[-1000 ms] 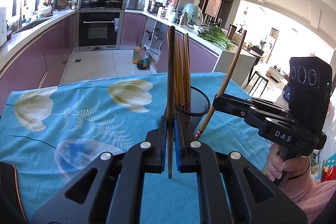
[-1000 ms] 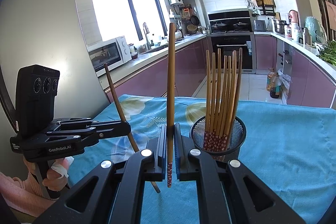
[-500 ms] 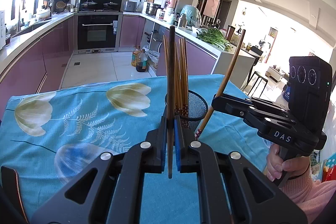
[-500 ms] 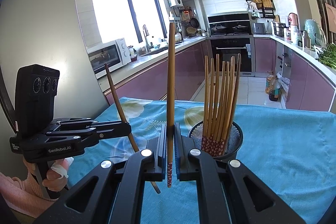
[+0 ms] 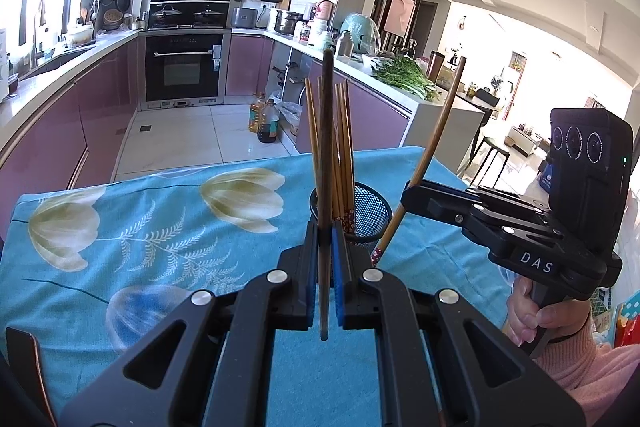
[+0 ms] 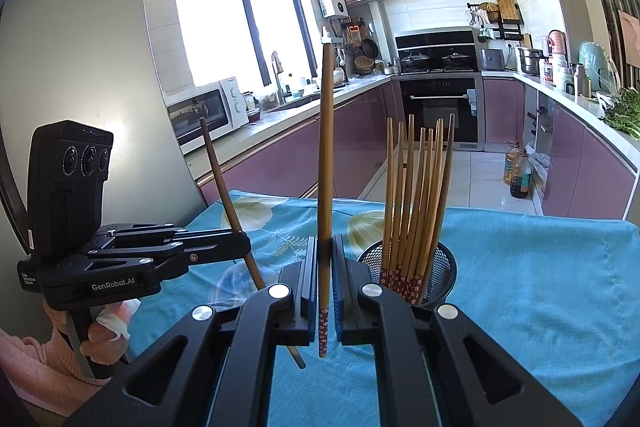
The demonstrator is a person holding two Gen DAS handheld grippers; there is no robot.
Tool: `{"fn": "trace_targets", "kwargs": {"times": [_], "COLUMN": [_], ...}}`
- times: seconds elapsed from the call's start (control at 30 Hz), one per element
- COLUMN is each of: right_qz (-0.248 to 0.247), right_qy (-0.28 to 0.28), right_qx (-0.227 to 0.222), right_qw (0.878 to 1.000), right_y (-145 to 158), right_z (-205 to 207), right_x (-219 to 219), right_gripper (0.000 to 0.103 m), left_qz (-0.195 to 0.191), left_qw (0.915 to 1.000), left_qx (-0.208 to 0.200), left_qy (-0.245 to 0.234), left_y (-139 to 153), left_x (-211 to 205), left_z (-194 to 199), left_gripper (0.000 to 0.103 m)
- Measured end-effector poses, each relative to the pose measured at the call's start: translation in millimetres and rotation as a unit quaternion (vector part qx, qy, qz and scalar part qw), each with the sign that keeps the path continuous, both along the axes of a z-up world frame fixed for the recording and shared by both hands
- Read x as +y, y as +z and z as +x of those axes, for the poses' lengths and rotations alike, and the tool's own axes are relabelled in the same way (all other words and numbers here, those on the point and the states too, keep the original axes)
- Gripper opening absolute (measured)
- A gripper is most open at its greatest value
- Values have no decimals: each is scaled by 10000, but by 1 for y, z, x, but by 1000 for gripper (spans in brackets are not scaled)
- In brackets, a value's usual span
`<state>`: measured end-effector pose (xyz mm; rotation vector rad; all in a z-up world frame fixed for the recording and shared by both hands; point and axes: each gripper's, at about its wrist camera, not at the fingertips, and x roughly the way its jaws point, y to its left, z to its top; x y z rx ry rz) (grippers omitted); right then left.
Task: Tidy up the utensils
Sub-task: 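Carry both upright chopsticks toward the mesh cup, holding them above its rim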
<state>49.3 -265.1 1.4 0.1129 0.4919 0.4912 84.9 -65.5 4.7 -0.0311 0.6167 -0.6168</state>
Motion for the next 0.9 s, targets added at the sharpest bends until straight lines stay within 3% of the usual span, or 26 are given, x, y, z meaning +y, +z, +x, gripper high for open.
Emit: {"fn": "trace_targets", "kwargs": {"times": [0.9], "right_qz": [-48], "right_qy": [-68], "right_qx": [-156], "right_qw": [9998], "right_y": [10], "right_z": [1], "right_x": [0], "right_gripper": [6], "left_qz": [-11], "left_qw": [9999], "left_qx": [-136], "left_qy": [-75], "left_y": [12], "left_x": [-12], "left_z": [9], "left_gripper": [7]}}
